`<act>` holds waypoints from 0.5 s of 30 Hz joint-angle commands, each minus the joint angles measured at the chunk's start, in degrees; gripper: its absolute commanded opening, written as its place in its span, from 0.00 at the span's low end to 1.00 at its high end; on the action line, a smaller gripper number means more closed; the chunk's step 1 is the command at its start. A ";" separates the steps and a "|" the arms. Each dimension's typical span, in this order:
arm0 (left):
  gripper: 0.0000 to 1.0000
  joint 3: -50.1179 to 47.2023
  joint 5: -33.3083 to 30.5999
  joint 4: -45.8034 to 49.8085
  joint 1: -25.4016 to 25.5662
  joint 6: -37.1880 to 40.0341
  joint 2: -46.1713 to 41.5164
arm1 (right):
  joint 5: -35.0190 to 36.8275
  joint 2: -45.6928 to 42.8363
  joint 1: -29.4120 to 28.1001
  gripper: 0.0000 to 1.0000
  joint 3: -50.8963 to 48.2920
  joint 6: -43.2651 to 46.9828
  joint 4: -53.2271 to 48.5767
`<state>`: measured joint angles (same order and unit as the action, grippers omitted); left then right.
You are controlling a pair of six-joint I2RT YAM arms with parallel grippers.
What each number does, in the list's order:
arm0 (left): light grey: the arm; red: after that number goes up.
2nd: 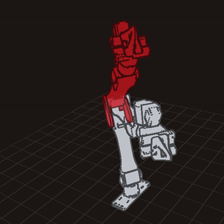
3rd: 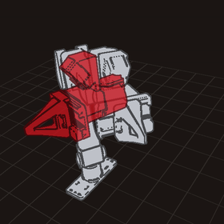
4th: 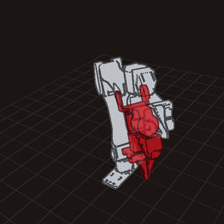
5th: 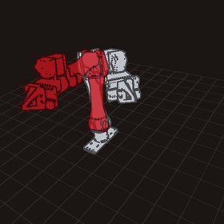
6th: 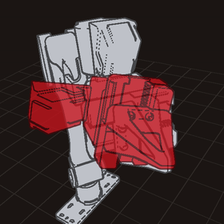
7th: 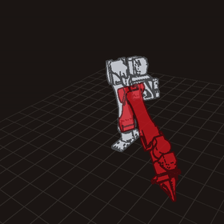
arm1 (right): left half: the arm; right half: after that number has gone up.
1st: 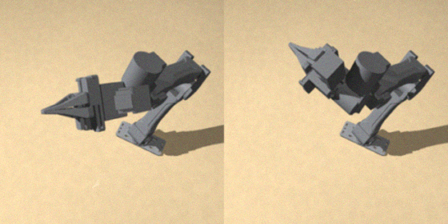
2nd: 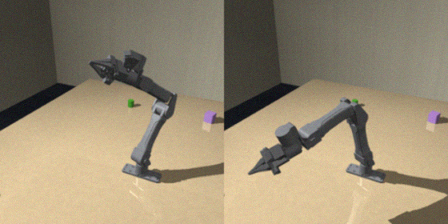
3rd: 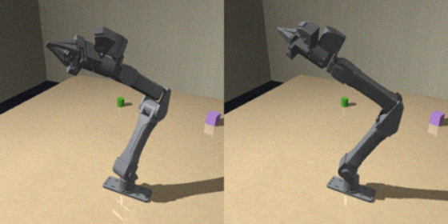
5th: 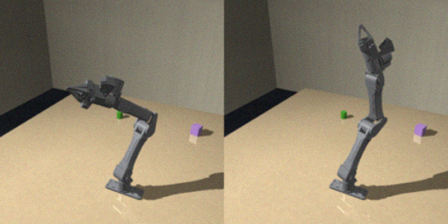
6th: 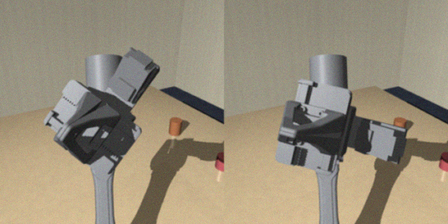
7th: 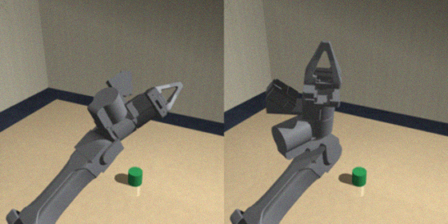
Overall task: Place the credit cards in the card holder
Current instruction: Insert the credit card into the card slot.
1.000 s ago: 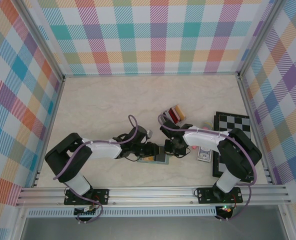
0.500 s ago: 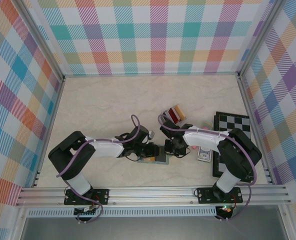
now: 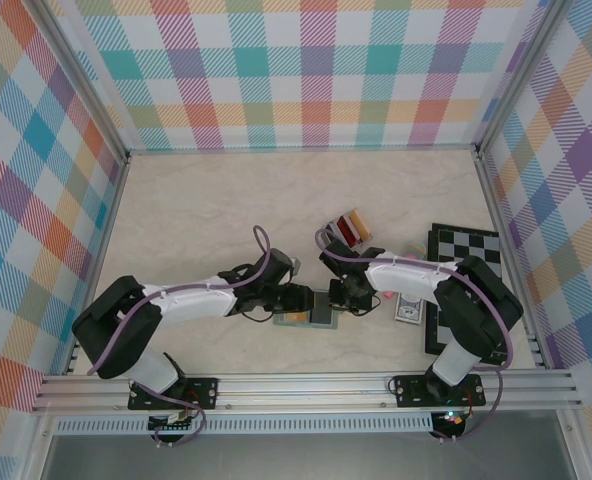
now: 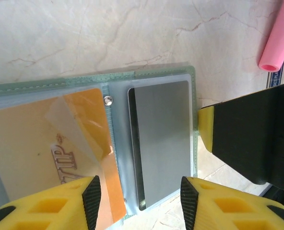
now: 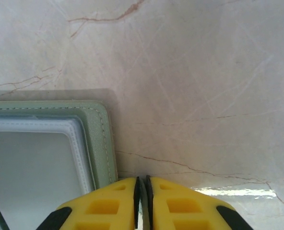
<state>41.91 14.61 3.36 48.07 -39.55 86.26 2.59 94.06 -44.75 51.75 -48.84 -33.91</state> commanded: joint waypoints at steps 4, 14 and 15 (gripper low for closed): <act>0.53 1.46 -4.79 5.81 -2.81 1.72 -4.81 | 0.93 0.70 -0.51 0.21 1.21 1.29 -0.45; 0.62 -0.93 1.72 7.18 -12.92 0.35 -3.43 | -0.45 2.41 -0.56 0.22 1.33 1.47 0.71; 0.62 -1.10 2.25 7.03 -13.52 0.10 -2.91 | -0.54 2.64 -0.51 0.22 1.47 1.55 0.81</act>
<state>41.82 13.78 8.91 35.66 -39.18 81.84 2.50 94.76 -45.01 52.49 -48.40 -34.02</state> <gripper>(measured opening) 0.620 0.220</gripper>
